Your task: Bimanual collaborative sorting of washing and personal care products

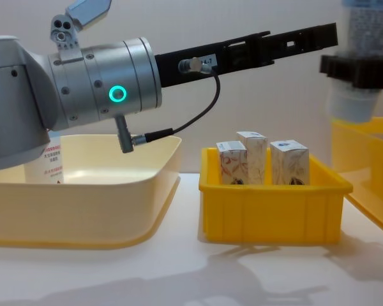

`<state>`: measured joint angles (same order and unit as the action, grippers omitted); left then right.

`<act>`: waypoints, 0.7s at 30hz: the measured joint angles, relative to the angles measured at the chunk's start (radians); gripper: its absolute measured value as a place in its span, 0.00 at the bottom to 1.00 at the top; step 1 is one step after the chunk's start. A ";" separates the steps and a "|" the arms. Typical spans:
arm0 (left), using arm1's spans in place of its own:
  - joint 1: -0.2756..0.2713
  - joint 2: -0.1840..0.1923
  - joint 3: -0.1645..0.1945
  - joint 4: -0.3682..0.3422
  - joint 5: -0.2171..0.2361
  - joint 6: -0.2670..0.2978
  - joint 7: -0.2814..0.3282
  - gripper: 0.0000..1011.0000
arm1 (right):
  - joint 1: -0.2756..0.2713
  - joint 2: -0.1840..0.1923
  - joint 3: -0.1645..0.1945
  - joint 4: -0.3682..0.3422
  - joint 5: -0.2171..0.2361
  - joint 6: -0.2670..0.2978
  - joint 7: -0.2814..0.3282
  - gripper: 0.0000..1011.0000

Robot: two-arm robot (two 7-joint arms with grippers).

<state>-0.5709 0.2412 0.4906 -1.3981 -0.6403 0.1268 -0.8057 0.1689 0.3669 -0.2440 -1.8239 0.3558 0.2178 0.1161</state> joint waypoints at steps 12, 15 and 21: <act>0.000 0.000 0.000 0.000 0.000 0.000 0.000 0.99 | -0.018 -0.014 0.064 0.008 -0.075 -0.039 -0.110 0.48; 0.000 0.000 0.000 0.000 0.000 0.000 0.000 0.99 | -0.019 -0.015 0.074 0.015 -0.094 -0.047 -0.135 0.48; 0.000 0.000 0.000 0.000 0.000 0.000 0.000 0.99 | -0.019 -0.019 0.091 0.036 -0.135 -0.064 -0.181 0.48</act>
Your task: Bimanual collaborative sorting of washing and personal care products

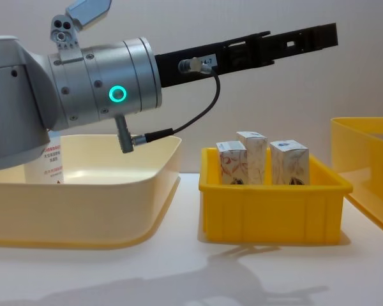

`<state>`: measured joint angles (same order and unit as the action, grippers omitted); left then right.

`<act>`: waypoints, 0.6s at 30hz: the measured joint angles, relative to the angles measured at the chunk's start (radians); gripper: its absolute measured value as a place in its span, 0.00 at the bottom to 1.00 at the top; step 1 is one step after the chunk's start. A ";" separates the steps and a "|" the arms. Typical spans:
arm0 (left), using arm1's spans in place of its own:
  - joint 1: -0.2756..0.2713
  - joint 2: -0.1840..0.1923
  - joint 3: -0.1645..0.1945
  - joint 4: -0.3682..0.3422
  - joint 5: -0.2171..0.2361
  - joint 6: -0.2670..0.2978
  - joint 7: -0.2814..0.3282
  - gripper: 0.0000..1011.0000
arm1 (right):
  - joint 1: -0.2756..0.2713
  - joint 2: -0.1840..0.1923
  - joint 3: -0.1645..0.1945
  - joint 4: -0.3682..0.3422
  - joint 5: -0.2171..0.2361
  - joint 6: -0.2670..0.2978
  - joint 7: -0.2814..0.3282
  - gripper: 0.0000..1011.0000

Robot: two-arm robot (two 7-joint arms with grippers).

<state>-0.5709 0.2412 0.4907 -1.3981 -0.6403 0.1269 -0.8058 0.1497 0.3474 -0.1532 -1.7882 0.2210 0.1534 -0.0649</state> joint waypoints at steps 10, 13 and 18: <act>0.000 0.000 0.000 0.000 0.000 0.000 0.000 0.99 | 0.014 -0.014 0.022 0.060 -0.075 -0.027 -0.078 0.48; 0.000 0.000 0.000 0.000 0.000 0.000 0.000 0.99 | 0.021 -0.021 0.024 0.079 -0.093 -0.029 -0.098 0.48; 0.000 0.000 0.000 0.000 0.000 0.000 0.000 0.99 | 0.038 -0.037 0.025 0.114 -0.119 -0.025 -0.125 0.48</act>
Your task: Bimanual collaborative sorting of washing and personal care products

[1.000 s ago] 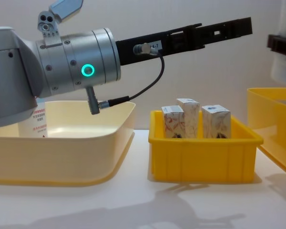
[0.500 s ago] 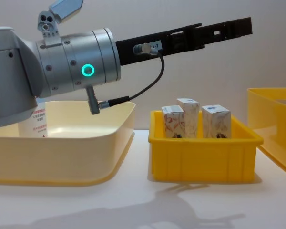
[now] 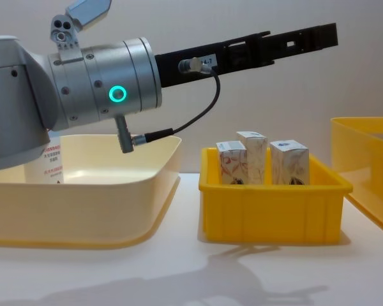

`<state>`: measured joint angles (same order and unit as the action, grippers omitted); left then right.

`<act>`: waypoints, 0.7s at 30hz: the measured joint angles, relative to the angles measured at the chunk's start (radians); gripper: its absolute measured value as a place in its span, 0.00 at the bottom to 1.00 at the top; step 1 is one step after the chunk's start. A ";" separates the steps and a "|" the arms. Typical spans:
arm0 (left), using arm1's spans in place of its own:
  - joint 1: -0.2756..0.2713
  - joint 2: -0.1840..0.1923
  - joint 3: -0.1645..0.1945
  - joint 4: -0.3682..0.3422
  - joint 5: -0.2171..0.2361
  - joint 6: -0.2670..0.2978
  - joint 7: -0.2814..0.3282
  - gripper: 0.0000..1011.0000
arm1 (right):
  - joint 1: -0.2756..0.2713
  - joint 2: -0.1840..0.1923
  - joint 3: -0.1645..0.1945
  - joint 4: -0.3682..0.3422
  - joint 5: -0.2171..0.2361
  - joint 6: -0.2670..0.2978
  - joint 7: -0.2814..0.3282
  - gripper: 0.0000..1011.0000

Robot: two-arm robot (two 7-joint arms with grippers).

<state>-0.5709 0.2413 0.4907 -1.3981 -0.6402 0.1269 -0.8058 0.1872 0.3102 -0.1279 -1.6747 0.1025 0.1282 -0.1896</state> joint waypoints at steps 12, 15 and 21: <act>0.000 0.000 0.000 0.000 0.000 0.000 0.000 0.99 | 0.049 -0.043 -0.009 0.075 -0.043 0.044 -0.050 0.48; 0.000 0.000 0.000 0.000 0.000 0.000 0.000 0.99 | 0.061 -0.053 -0.011 0.094 -0.052 0.057 -0.059 0.48; 0.000 0.000 0.000 0.000 0.000 0.000 0.000 0.99 | 0.078 -0.069 -0.014 0.122 -0.065 0.079 -0.072 0.48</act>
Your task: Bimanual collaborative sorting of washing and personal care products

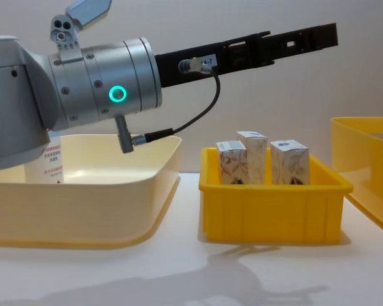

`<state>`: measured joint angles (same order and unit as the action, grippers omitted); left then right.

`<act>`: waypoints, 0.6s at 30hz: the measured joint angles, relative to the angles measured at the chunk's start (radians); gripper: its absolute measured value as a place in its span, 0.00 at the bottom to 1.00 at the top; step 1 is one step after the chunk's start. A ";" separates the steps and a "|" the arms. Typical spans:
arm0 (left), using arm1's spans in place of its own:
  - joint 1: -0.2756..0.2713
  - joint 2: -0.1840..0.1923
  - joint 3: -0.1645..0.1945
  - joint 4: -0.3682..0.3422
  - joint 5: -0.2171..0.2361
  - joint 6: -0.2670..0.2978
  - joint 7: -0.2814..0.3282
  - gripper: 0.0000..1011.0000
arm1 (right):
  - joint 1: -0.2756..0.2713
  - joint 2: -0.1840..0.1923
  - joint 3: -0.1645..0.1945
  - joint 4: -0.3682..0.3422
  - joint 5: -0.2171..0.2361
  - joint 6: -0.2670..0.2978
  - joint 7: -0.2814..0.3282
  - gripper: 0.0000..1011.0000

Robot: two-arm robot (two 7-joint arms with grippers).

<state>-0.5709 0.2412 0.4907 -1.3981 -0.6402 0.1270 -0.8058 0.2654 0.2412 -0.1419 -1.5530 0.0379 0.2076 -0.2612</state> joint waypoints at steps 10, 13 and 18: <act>0.000 0.000 0.000 0.000 0.000 0.000 0.000 0.99 | 0.016 -0.025 -0.002 0.033 -0.016 0.029 -0.015 0.48; 0.000 0.000 0.000 0.000 0.000 0.000 0.000 0.99 | 0.018 -0.028 -0.002 0.037 -0.018 0.032 -0.017 0.48; 0.000 0.000 0.000 0.000 0.000 0.000 0.000 0.99 | 0.022 -0.034 -0.003 0.044 -0.022 0.039 -0.019 0.60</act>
<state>-0.5708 0.2413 0.4907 -1.3981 -0.6402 0.1269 -0.8058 0.2871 0.2071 -0.1449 -1.5087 0.0163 0.2465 -0.2803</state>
